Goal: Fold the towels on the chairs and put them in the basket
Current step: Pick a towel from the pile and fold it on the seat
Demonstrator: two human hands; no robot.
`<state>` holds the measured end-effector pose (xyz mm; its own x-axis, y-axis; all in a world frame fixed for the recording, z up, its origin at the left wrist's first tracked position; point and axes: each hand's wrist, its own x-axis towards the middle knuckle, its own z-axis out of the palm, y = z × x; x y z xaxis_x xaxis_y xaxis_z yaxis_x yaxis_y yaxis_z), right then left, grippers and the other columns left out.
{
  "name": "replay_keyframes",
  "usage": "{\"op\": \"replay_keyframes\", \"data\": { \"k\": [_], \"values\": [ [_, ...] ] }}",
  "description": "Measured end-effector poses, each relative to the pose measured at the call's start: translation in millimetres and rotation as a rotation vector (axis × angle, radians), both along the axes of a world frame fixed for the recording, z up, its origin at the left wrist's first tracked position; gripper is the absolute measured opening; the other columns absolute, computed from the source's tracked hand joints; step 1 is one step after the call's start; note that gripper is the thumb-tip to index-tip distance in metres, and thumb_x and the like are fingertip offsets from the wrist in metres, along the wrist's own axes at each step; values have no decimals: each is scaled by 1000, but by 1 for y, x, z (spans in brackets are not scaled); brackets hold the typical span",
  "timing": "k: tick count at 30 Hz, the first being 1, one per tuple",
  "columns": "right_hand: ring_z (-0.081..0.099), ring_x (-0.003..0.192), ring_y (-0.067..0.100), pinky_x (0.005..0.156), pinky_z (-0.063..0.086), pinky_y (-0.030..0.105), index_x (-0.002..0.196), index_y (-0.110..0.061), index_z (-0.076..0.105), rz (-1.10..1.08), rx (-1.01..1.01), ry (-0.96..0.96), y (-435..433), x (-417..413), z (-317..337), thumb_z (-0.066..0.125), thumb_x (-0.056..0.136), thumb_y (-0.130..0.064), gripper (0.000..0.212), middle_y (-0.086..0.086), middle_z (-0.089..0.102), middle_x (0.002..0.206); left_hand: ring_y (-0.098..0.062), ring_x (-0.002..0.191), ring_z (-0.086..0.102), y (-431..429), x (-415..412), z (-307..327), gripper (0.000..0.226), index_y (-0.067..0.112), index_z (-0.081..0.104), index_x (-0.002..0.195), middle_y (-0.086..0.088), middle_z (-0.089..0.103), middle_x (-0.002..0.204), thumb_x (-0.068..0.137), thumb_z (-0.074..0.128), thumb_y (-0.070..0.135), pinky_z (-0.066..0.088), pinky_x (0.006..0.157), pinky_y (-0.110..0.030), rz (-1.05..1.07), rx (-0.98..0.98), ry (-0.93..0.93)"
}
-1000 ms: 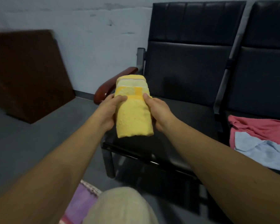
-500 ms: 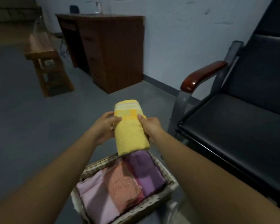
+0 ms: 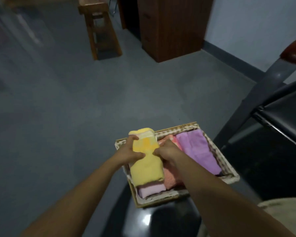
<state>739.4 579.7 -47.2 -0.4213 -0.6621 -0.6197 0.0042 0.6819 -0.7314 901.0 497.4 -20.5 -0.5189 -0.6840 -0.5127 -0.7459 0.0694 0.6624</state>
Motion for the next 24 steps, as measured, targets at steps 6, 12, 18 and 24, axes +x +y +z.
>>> {"op": "replay_keyframes", "data": {
  "k": [6, 12, 18, 24],
  "values": [
    [59, 98, 24, 78, 47, 31, 112, -13, 51, 200, 0, 165, 12, 7, -24, 72, 84, -13, 35, 9, 61, 108, -29, 105, 56, 10, -3, -39, 79, 18, 26, 137, -17, 44, 132, 83, 77, 42, 44, 76, -31, -145, -167, -262],
    [56, 115, 28, 97, 44, 36, 115, -19, 62, 439, -161, 671, 21, -3, -36, 54, 88, -10, 30, 7, 63, 122, -38, 137, 29, 22, -5, -49, 78, 12, 38, 140, -21, 27, 151, 85, 57, 64, 28, 112, -46, -507, -800, -454],
    [-9, 154, 23, 124, 2, 44, 155, -35, 25, 733, 67, 883, 36, -25, -37, 52, 99, -26, 63, 4, -4, 168, -30, 155, -3, 13, -8, -73, 127, 16, 0, 161, -13, -5, 168, 57, 11, 90, 0, 123, -44, -743, -621, -436],
    [-9, 154, 23, 123, 0, 48, 155, -36, 23, 715, 102, 813, 39, -24, -25, 52, 98, -20, 66, 5, -4, 168, -32, 152, 13, 12, -19, -63, 108, 15, 7, 160, -13, 7, 166, 83, 46, 80, 18, 121, -46, -757, -558, -541]
  ]
}}
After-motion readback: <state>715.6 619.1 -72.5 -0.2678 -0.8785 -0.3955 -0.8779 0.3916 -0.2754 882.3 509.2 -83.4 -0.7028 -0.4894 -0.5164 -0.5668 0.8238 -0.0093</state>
